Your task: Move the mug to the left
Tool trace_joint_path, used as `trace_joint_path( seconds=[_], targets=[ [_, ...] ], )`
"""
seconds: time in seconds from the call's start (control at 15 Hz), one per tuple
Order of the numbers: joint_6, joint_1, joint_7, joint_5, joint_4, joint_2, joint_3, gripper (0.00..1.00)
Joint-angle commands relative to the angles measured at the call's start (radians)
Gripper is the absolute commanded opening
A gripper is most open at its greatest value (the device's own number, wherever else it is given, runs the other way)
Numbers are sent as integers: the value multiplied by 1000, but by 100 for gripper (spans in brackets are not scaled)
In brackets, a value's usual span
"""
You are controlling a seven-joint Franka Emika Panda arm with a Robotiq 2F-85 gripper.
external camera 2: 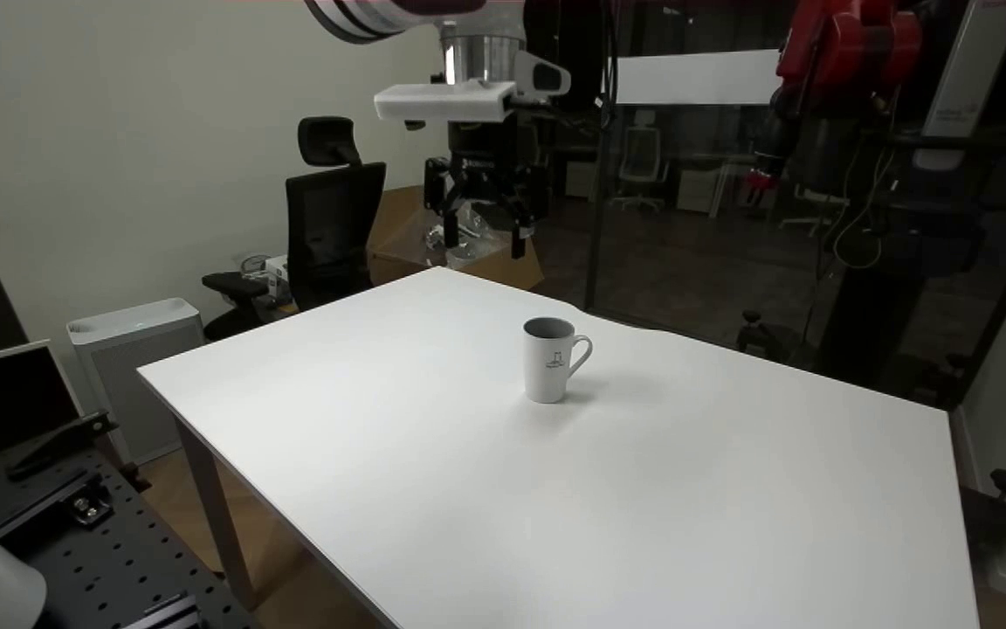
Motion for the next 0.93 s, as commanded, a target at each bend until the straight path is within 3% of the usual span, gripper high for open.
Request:
trace_joint_path(
  seconds=[0.0, 0.07, 0.13, 0.47, 0.67, 0.87],
  targets=[
    [29, 27, 6, -85, 177, 192, 49, 100],
    [44, 30, 13, -94, 210, 226, 59, 100],
    [40, 11, -1, -65, 112, 139, 56, 100],
    [97, 19, 10, -75, 183, 232, 78, 100],
    [155, -21, -80, 120, 259, 315, 127, 100],
    [153, -42, -97, 197, 347, 408, 154, 100]
  ],
)
